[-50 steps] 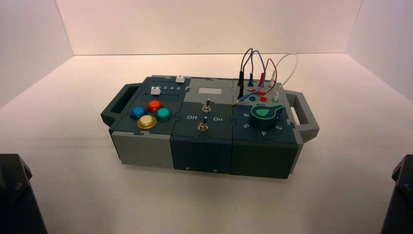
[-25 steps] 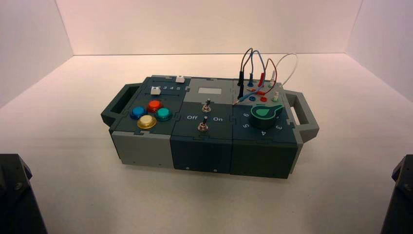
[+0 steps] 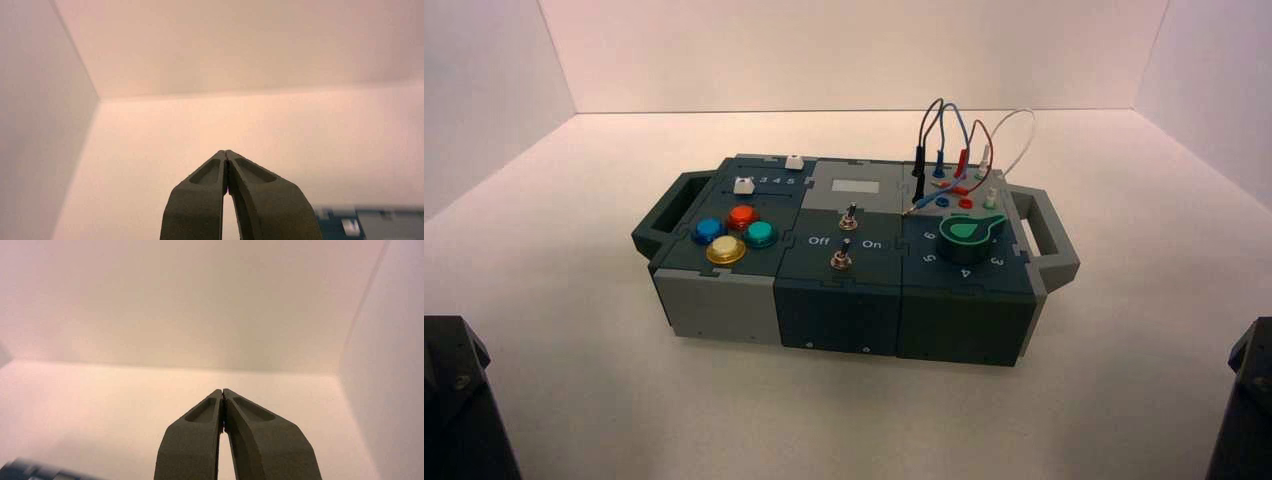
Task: Move the bottom slider to position 4.
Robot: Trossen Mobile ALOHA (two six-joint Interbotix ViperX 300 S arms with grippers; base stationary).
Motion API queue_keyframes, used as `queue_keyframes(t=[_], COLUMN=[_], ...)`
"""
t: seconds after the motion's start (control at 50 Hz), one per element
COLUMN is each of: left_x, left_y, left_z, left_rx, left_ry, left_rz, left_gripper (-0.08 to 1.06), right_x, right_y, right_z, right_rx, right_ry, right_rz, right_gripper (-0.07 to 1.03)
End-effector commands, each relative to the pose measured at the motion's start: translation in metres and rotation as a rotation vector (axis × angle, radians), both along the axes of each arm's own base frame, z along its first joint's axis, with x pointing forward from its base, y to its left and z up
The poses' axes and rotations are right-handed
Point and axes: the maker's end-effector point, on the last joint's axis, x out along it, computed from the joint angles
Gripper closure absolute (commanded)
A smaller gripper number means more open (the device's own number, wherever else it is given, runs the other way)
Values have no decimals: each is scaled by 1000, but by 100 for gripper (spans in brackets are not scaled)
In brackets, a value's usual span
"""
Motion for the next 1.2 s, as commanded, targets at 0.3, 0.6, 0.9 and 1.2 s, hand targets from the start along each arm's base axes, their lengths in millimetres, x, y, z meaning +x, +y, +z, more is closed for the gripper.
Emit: queue_keyframes(t=[0.3,0.6,0.9,1.2], left_x=[0,-16,-17,-16], left_y=[-36,-64,-93,-98], left_z=[-44,-76,-111,-135], left_rx=[36,54,45,43], left_ry=[274,419,564,674], left_rz=[-118,-205,-253,-238], left_gripper=[100,100,101,101], right_x=[10,-1,-1,-1], right_y=[77,112,116,116], right_z=[-28,-43,-50,-51], right_rx=[-28,-74,-98,-100], right_ry=[256,342,357,357], right_rz=[239,358,376,376], right_gripper=[99,99,99,99])
